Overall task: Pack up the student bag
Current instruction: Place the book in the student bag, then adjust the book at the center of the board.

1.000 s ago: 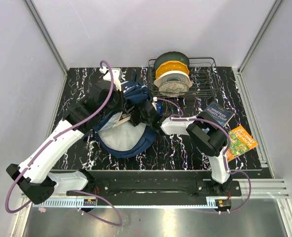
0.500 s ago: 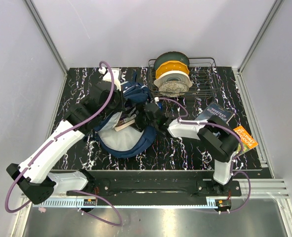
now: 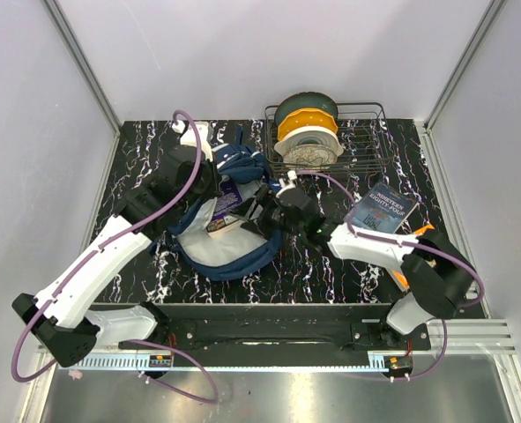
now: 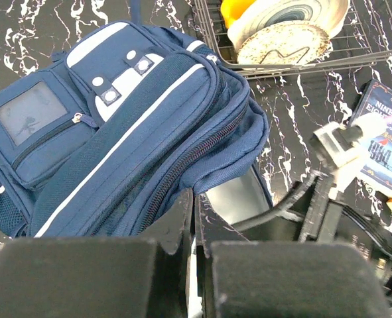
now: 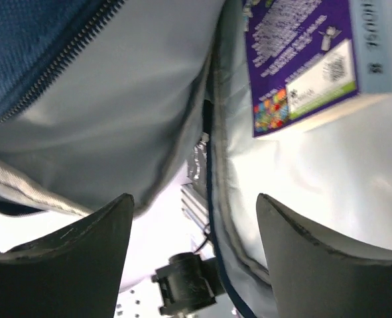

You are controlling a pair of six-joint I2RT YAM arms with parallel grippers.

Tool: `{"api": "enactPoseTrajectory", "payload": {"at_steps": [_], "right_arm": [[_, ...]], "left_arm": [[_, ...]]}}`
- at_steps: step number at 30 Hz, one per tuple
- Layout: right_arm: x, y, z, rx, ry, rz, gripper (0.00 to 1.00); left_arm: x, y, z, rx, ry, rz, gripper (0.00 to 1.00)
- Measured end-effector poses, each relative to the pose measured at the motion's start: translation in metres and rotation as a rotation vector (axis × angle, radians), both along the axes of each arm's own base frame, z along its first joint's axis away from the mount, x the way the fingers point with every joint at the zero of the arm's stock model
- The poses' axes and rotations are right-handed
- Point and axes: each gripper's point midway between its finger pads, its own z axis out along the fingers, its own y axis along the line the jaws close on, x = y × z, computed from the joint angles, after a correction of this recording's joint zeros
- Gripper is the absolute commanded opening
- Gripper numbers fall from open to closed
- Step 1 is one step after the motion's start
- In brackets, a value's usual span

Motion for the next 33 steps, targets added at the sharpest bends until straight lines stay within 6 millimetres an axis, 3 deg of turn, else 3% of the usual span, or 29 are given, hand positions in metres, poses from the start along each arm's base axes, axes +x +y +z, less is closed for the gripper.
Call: {"api": "enactPoseTrajectory", "payload": {"at_steps": [5,10,11,12,13,15,17,21,28,30,33], "right_arm": [[-0.013,-0.044,-0.005,-0.107,-0.075,-0.063,0.84],[-0.021,-0.097,0.027,-0.158,-0.181,-0.189,0.89],[-0.023,-0.111,0.031,-0.171,-0.195,-0.227,0.89],[-0.025,-0.127,0.035,-0.18,-0.21,-0.267,0.89],[-0.026,-0.142,0.038,-0.19,-0.22,-0.305,0.89],[-0.024,-0.172,0.039,-0.212,-0.224,-0.382,0.9],[-0.012,-0.215,0.036,-0.252,-0.21,-0.5,0.91],[0.007,-0.294,0.021,-0.368,-0.148,-0.726,1.0],[0.007,-0.398,-0.031,-0.594,0.138,-0.923,1.0],[0.005,-0.426,-0.041,-0.617,0.226,-0.979,1.0],[-0.006,-0.45,-0.045,-0.646,0.299,-1.021,1.0]], "left_arm": [[-0.002,0.007,-0.008,0.004,0.004,0.014,0.0],[-0.005,0.021,-0.033,0.033,0.041,0.041,0.0],[-0.006,0.024,-0.039,0.041,0.051,0.045,0.05],[-0.007,0.026,-0.045,0.051,0.06,0.046,0.38],[-0.009,0.028,-0.051,0.06,0.07,0.042,0.59],[-0.013,0.029,-0.06,0.08,0.091,0.02,0.87],[-0.016,0.024,-0.063,0.06,0.095,-0.01,0.96],[-0.025,0.013,-0.041,-0.029,0.037,-0.084,0.99],[-0.033,-0.021,0.021,-0.188,-0.108,-0.248,0.99],[-0.034,-0.041,0.029,-0.205,-0.116,-0.313,0.99],[-0.034,-0.072,0.025,-0.202,-0.093,-0.405,0.99]]}}
